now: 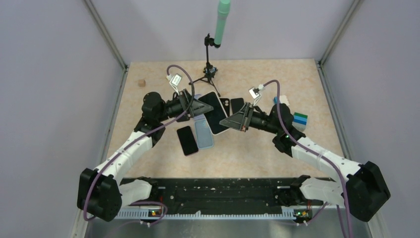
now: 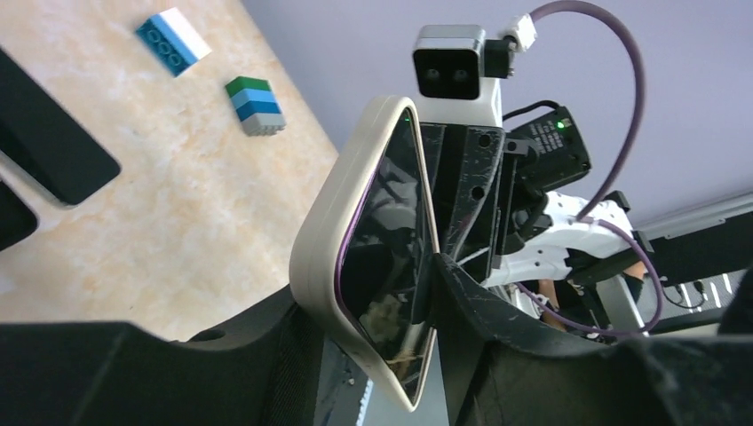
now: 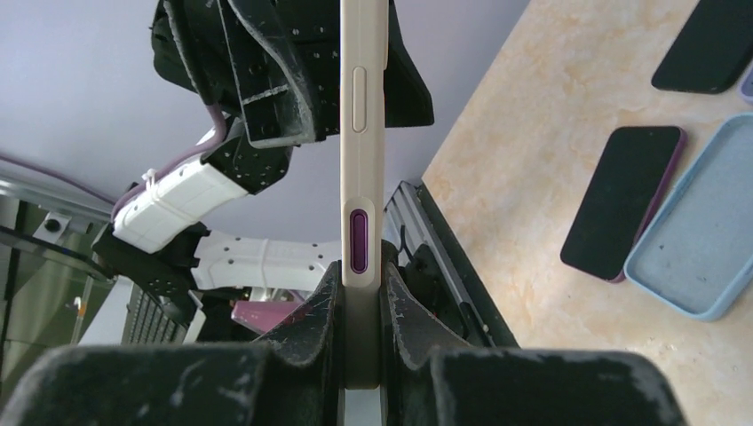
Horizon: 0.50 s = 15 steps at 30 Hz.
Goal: Take the phone out of the phone case
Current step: Remove the phone case from the phone.
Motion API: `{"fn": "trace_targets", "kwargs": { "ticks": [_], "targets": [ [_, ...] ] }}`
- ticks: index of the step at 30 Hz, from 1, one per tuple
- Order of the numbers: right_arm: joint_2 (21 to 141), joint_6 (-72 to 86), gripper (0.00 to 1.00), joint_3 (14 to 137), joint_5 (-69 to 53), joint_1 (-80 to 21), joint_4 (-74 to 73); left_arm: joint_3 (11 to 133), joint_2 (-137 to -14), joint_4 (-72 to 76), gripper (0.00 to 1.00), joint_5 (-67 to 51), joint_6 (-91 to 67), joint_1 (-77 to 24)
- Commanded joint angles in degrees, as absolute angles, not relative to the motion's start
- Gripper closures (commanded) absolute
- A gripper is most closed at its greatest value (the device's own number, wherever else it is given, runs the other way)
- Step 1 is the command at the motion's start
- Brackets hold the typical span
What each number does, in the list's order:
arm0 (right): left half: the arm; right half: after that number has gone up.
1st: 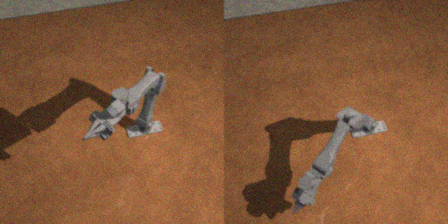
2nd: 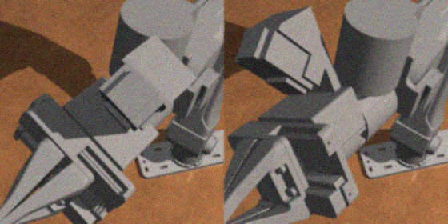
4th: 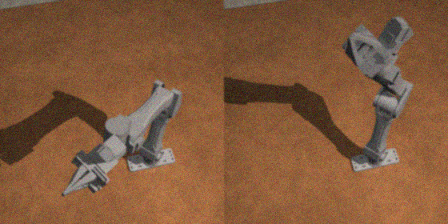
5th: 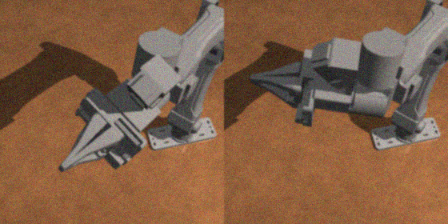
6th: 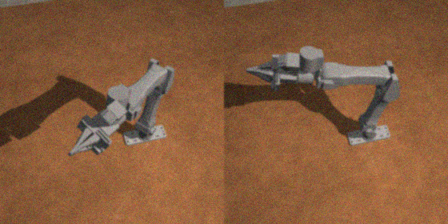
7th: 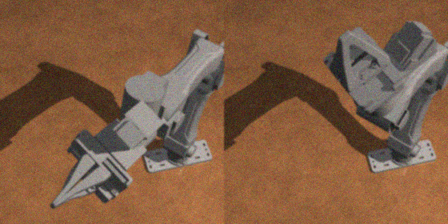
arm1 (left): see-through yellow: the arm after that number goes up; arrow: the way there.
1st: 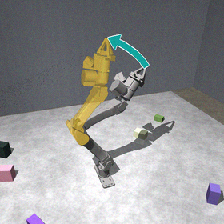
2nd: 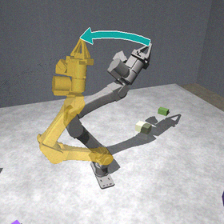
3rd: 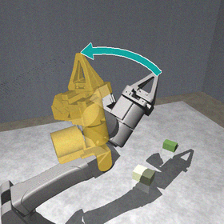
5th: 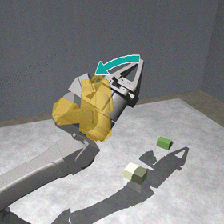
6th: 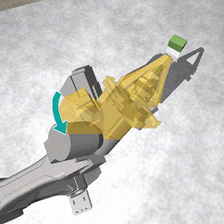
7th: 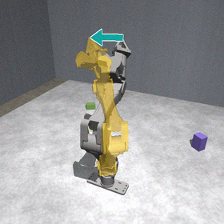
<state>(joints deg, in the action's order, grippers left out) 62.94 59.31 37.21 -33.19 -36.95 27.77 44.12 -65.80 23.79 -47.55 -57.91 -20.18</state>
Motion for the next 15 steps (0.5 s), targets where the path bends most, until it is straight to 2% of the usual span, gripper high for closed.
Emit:
{"fn": "trace_targets", "kwargs": {
  "ticks": [1, 9, 14, 15],
  "targets": [
    [63.8, 61.0, 1.0, 42.8, -35.5, -36.7, 37.1, 43.7, -64.2, 33.2, 0.54, -47.4, -61.8, -21.5],
    [64.6, 63.4, 1.0, 41.8, -36.1, -36.7, 40.8, 43.1, -63.1, 36.7, 0.74, -46.2, -64.4, -22.0],
    [65.3, 63.5, 1.0, 41.7, -36.4, -36.7, 40.7, 43.1, -63.5, 37.8, 0.99, -46.5, -65.5, -22.1],
    [65.5, 63.5, 0.99, 41.7, -36.5, -36.7, 40.5, 43.1, -63.5, 37.8, 1.0, -46.4, -65.6, -22.1]
  ]
}}
